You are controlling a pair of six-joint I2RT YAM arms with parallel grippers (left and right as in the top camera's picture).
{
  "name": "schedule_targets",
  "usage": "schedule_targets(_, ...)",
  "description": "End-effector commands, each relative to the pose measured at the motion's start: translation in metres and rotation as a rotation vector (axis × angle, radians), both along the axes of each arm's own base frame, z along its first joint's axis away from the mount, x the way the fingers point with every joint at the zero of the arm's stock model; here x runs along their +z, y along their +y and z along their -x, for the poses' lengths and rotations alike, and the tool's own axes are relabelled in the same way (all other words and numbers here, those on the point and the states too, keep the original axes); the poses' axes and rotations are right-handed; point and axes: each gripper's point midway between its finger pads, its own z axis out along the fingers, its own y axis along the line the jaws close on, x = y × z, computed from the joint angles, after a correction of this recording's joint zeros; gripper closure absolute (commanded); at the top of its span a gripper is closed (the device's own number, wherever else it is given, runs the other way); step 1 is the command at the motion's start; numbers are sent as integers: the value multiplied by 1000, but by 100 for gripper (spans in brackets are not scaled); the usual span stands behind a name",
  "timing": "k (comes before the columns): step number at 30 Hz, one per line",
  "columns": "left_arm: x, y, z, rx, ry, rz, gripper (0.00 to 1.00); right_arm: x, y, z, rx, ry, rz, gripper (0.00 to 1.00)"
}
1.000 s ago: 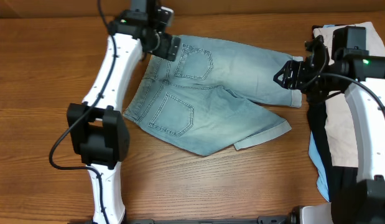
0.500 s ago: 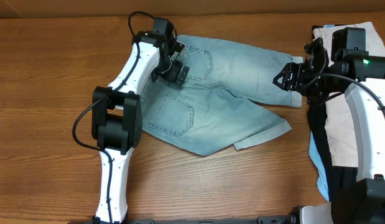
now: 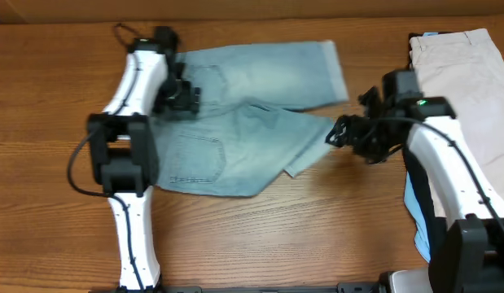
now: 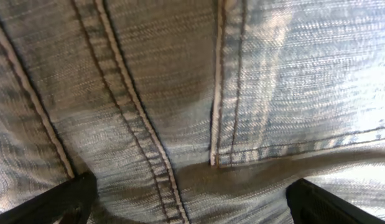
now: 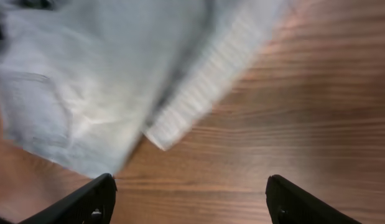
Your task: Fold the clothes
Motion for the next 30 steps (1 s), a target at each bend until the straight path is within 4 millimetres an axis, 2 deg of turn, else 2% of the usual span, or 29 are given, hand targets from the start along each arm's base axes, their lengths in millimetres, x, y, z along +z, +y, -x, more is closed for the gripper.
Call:
schedule_targets(1,-15,18,8,106,53,69,0,-31,18,19,-61,76,28,21)
schedule_targets(2,-15,19,9,107,57,67,0,-40,29,21,-34,59,24,23)
schedule_targets(5,-15,18,9,94,59,68,0,-50,48,21,33,-2,33,25)
schedule_targets(10,-15,6,9,69,57,67,0,-62,72,14,121,-103,120,27)
schedule_targets(14,-15,-3,5,49,44,67,0,-70,79,6,142,-146,156,29)
schedule_targets(17,-15,-10,0,35,21,68,0,-81,82,-5,168,-179,166,36)
schedule_targets(21,-16,-14,-2,27,11,68,0,-95,87,-14,229,-212,173,39)
schedule_targets(26,-16,-13,-2,27,12,67,0,-114,85,-11,239,-169,188,41)
schedule_targets(28,-16,-13,-2,27,12,67,0,-116,84,-10,240,-164,190,45)
schedule_targets(30,-16,-13,-2,27,12,67,0,-116,84,-10,239,-163,191,57)
